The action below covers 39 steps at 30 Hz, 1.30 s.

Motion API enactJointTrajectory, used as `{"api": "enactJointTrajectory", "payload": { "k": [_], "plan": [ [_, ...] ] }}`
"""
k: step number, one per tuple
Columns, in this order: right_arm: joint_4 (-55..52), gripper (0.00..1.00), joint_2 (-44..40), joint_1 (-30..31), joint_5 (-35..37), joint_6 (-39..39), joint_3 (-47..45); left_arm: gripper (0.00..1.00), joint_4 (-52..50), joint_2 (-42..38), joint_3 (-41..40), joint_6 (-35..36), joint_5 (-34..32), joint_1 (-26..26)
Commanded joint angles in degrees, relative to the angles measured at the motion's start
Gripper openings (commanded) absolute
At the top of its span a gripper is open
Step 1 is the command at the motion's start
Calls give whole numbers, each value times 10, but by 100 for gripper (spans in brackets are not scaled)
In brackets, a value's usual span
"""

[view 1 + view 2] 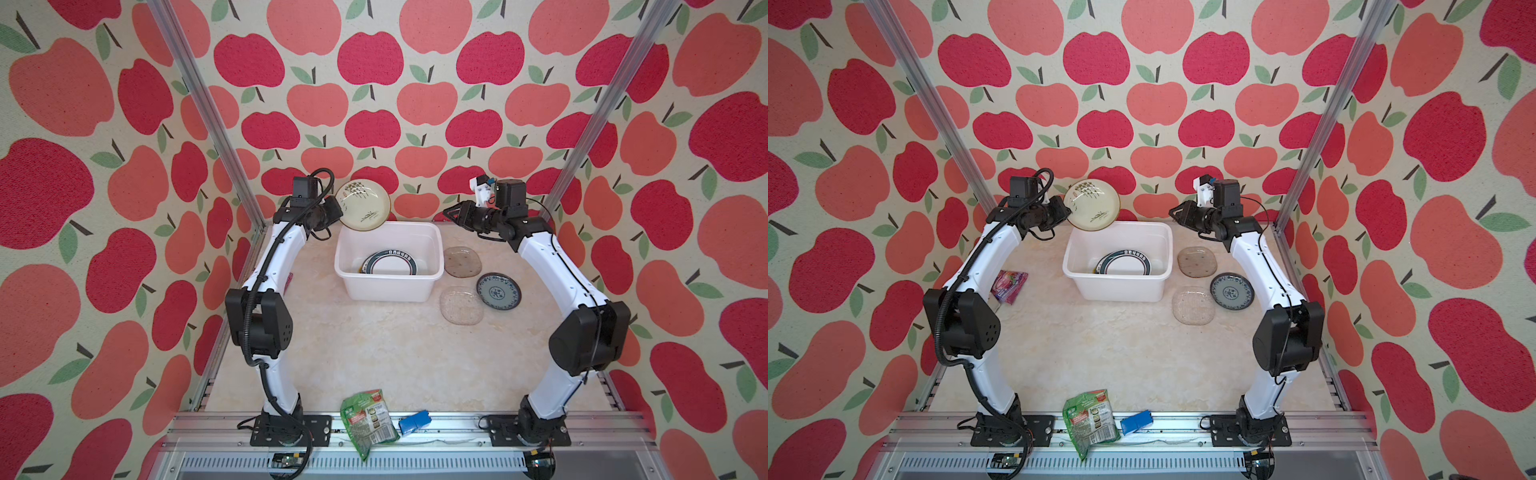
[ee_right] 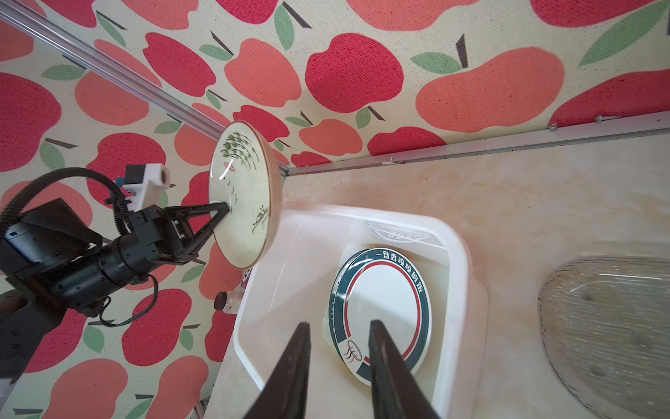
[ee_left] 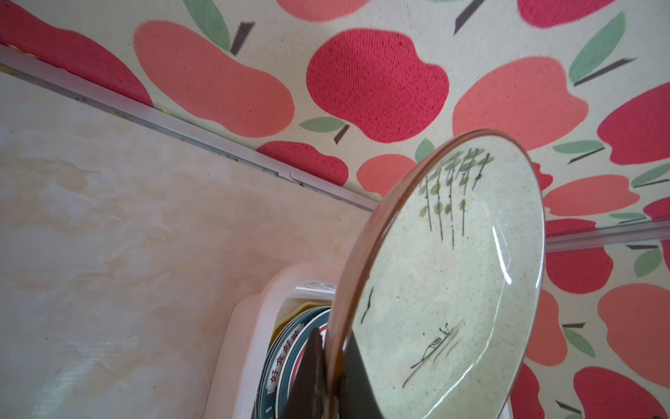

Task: Place the plates into the plastic bin on the countertop
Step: Pick up the plate from the top-left of the table, then place the plate in the plastic bin.

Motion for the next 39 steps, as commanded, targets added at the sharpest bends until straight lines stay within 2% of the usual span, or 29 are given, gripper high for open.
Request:
{"api": "enactJointTrajectory", "payload": {
  "k": [1,5,9,12,20,26,31,34,39],
  "plan": [
    [34,30,9,-7,-2,20,16,0,-49,29,87,23,66,-23],
    [49,30,6,-7,7,36,36,0,-193,113,243,69,60,-43],
    [-24,30,25,-7,17,15,104,0,-319,180,375,96,90,-46],
    [-107,30,63,-8,15,5,185,0,-341,172,360,98,114,-40],
    [-219,30,157,-9,14,10,355,0,-357,102,266,101,161,-44],
    [-295,30,237,-9,4,16,507,0,-353,108,241,94,181,-49],
    [-305,31,246,-12,-1,15,517,0,-363,131,239,101,180,-60],
    [-305,31,244,-13,3,10,515,0,-364,133,221,96,148,-66],
    [-311,31,246,-17,7,8,513,0,-403,192,276,96,89,-73]
  ]
}}
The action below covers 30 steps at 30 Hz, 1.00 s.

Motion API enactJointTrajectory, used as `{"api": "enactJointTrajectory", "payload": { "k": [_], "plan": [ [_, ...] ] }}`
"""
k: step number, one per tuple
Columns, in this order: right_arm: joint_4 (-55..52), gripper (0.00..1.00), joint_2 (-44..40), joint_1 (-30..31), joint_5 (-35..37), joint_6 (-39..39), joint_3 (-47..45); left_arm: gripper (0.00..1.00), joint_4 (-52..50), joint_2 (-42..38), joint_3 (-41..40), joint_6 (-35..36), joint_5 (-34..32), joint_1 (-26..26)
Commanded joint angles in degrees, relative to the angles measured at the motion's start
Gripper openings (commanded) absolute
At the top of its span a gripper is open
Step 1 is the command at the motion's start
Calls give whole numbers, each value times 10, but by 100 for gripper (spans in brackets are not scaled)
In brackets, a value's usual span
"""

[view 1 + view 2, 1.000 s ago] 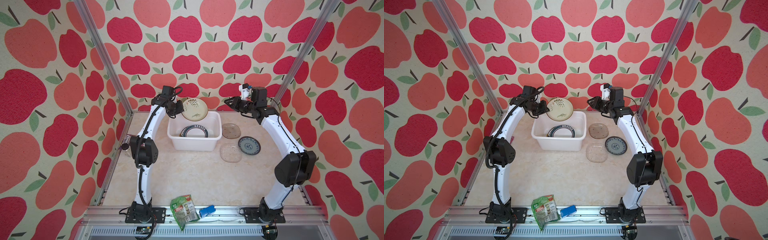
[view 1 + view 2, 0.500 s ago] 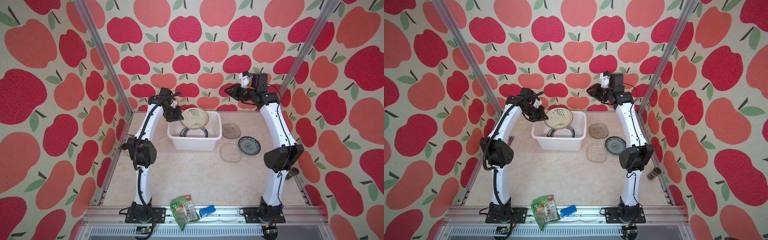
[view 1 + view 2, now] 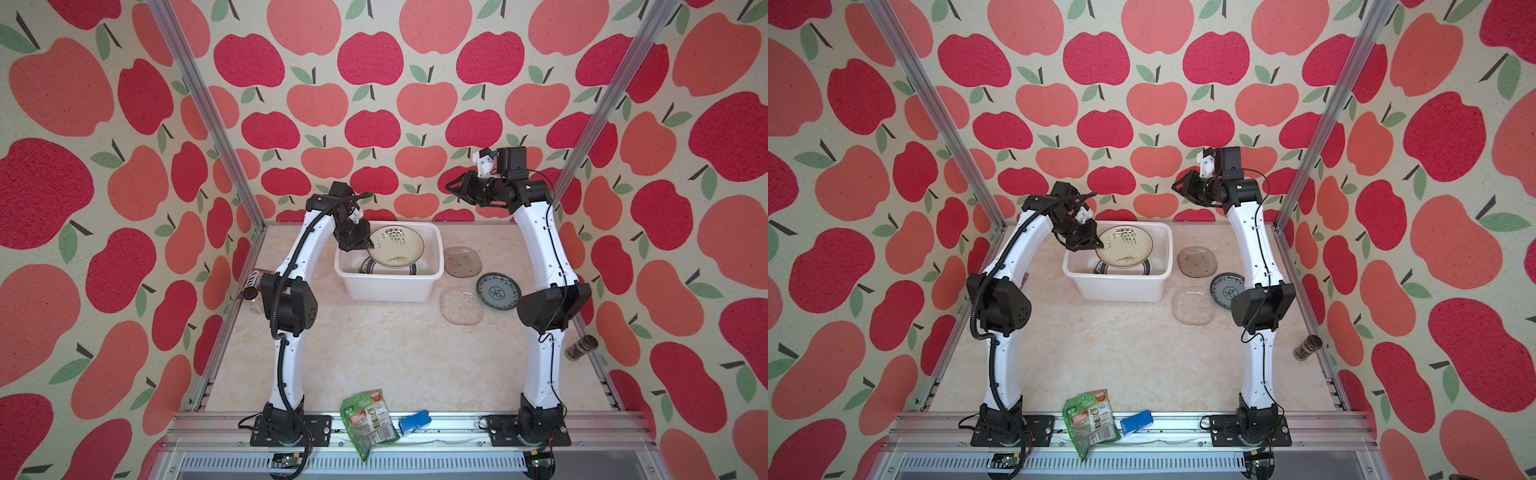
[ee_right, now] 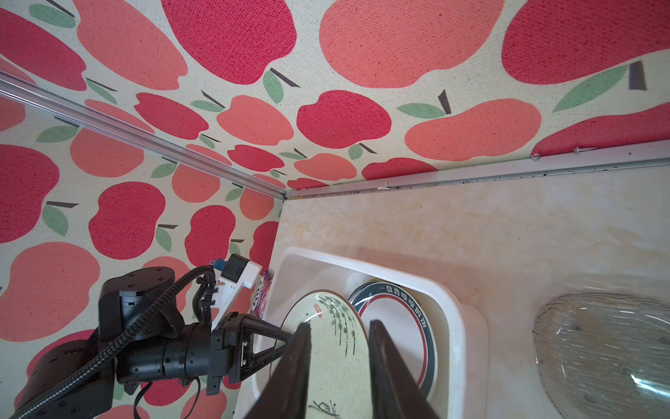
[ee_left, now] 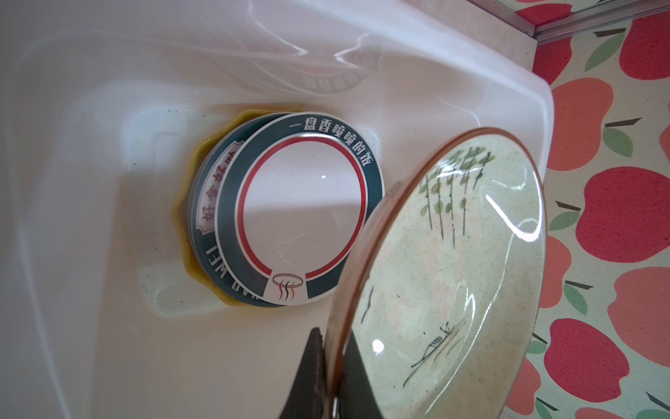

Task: Place the plates into the plastic bin on the countertop
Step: Place the plate in the plastic bin.

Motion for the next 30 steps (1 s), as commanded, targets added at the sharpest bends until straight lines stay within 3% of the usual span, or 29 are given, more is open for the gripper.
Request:
{"api": "enactJointTrajectory", "payload": {
  "k": [1,16,19,21,30],
  "plan": [
    [-21,31,-2,-6,-2,-9,13,0,-25,42,51,-1,-22,-6],
    [-37,31,-14,-22,-7,-32,-6,0,-36,115,93,-6,-112,-10],
    [-39,31,-15,-22,-5,-30,-9,26,-53,128,107,-2,-119,-10],
    [-39,31,-14,-22,-3,-29,-11,32,-57,133,111,2,-122,-10],
    [-36,32,-12,-23,-6,-21,-9,40,-62,133,115,0,-134,-8]
  ]
}}
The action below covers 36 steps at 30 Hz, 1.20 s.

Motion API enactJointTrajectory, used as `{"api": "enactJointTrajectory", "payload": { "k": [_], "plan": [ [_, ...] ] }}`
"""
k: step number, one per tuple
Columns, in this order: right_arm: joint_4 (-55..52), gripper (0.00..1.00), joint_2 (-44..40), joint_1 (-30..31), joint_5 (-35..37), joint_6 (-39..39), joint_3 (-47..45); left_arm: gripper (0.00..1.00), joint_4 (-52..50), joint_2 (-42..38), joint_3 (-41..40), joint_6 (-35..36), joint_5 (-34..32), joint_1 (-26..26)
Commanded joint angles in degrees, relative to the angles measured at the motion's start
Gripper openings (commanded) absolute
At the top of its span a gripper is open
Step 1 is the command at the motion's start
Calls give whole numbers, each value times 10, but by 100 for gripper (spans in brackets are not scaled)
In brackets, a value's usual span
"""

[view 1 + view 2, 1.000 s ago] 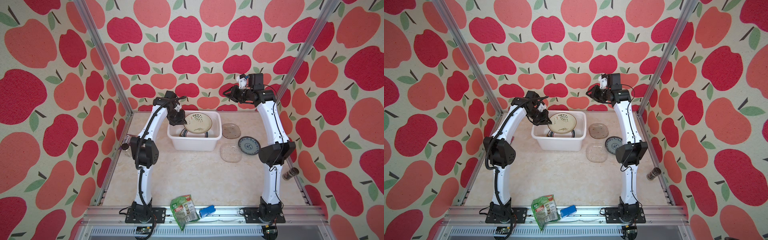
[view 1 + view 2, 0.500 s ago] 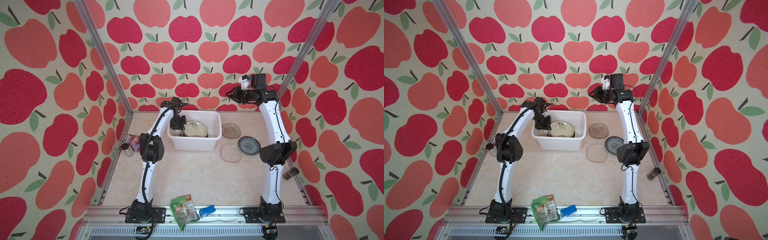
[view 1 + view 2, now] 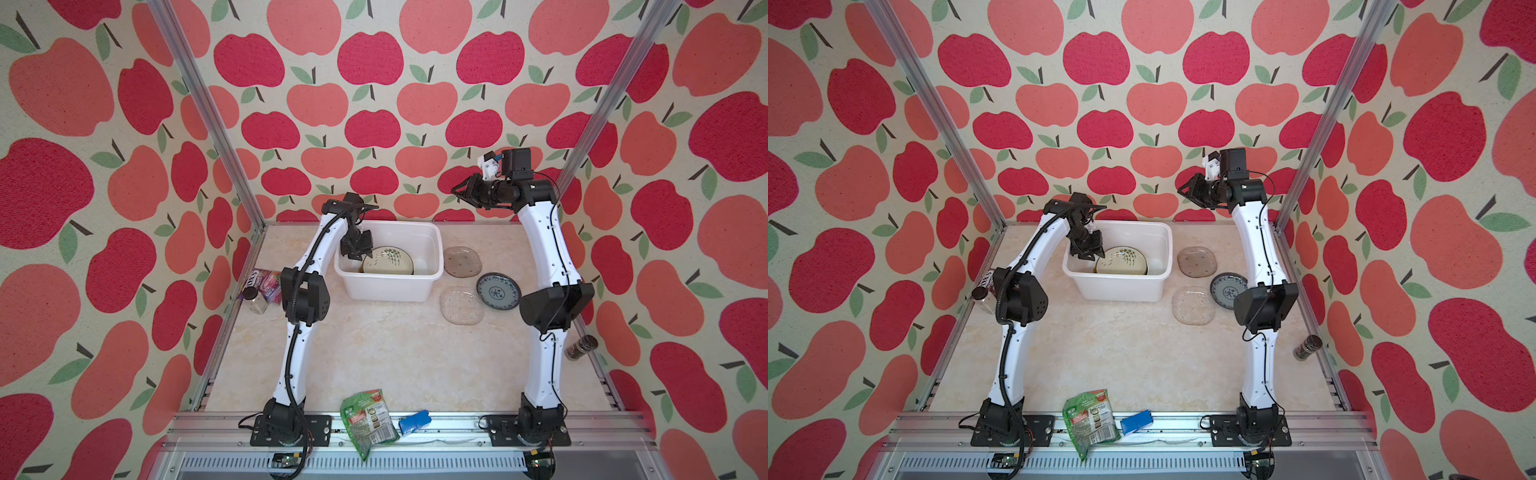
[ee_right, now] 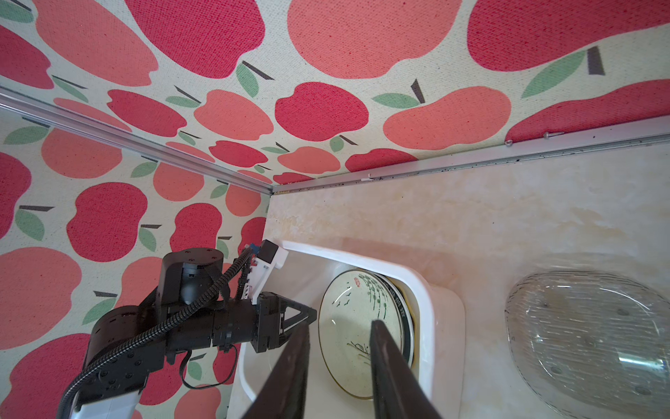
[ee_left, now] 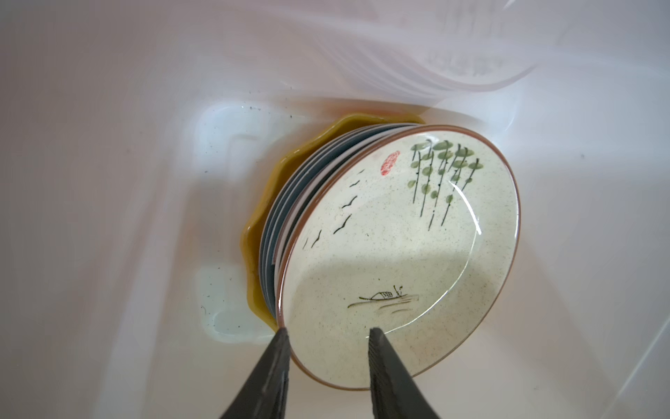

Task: Place the plates into the plastic bin on the countertop
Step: Place the plate in the plastic bin, then pick up the plate from the middle-right of the table.

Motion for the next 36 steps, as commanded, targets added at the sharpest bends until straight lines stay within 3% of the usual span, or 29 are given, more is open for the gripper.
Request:
{"api": "enactJointTrajectory", "payload": {
  "k": [1,9,15,18,23,30,32,36],
  "plan": [
    [-10,32,-13,-4,-1,-5,-1,40,-2,14,21,2,-23,5],
    [-42,34,-33,-36,8,12,-20,58,16,-30,72,16,-72,10],
    [-53,35,-113,-61,48,-14,-150,64,71,-77,93,13,-54,27],
    [-26,36,-176,-86,58,-1,-256,66,110,-99,95,0,-51,34],
    [140,40,-320,-121,48,49,-533,66,176,-121,95,-16,-21,34],
    [205,43,-412,-86,99,37,-732,69,164,-146,91,5,-25,9],
    [235,51,-443,-78,120,44,-799,70,167,-165,69,14,-30,-1],
    [288,52,-493,-82,165,76,-915,72,215,-218,-25,8,18,-18]
  ]
}}
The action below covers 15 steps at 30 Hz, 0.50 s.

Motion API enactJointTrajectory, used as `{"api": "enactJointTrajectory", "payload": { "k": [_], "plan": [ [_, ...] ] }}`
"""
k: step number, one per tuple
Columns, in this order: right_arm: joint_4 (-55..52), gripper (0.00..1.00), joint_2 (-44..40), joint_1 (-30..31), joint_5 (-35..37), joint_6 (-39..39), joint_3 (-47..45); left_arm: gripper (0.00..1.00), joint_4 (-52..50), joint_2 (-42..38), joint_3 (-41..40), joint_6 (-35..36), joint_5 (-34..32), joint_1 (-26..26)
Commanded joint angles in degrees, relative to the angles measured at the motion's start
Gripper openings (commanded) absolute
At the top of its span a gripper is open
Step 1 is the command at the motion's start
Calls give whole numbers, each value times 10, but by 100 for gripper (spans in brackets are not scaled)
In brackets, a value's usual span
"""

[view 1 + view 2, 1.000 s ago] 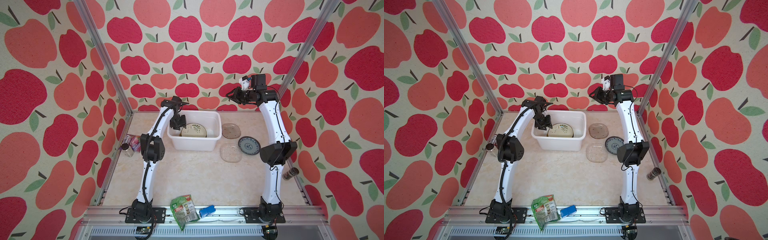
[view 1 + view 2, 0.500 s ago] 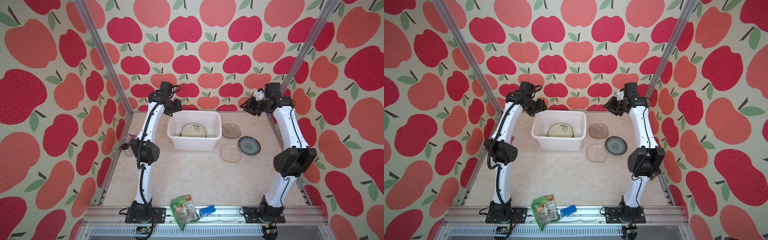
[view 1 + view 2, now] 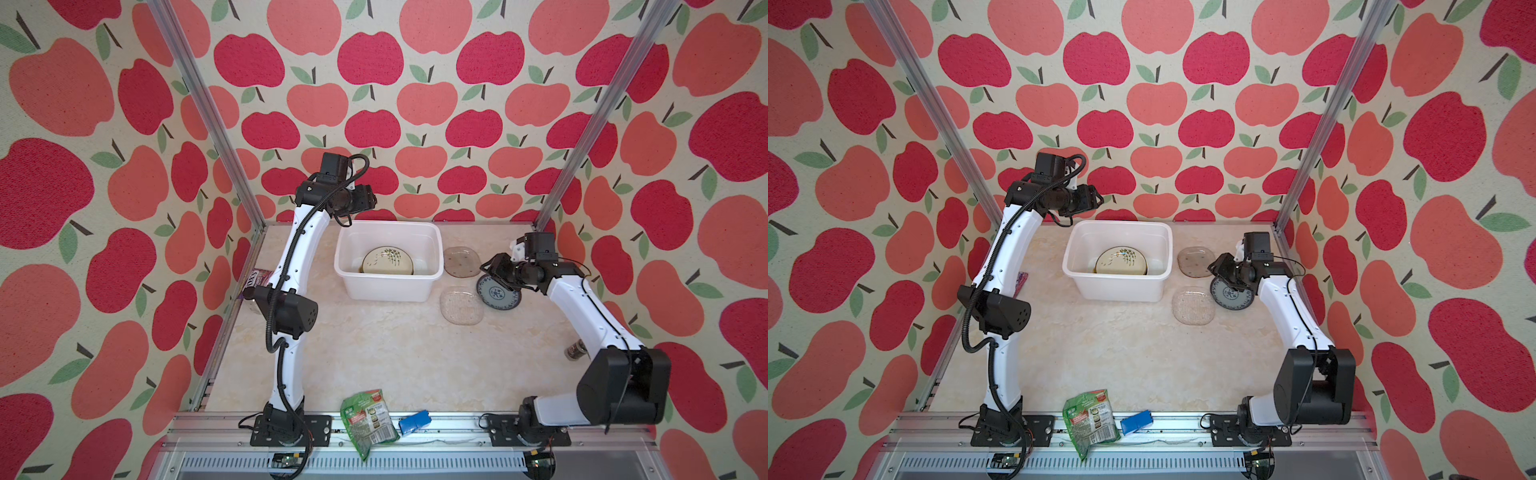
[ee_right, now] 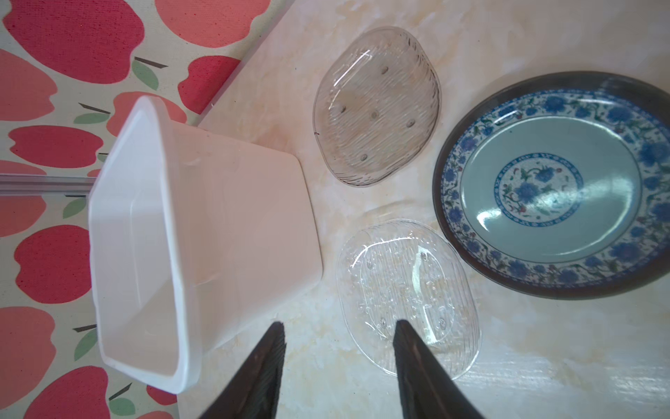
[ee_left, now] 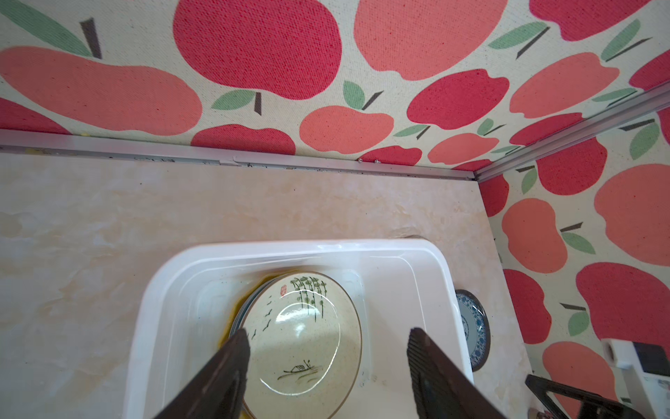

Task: Place the plates into the plastic bin on the countertop
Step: Pick up the plate from the middle-right of the table.

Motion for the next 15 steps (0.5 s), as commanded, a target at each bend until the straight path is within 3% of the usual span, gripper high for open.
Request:
{"api": "enactJointTrajectory", "payload": {
  "k": [1,10,15],
  "plan": [
    [63,51,-38,-10,61,33,-73,72,50,-63,-66,9,40,-17],
    [83,48,-85,-44,93,50,-182,73,242,-198,-363,-28,84,-40],
    [117,47,-102,-68,114,73,-237,72,258,-206,-414,-33,91,-38]
  ]
}}
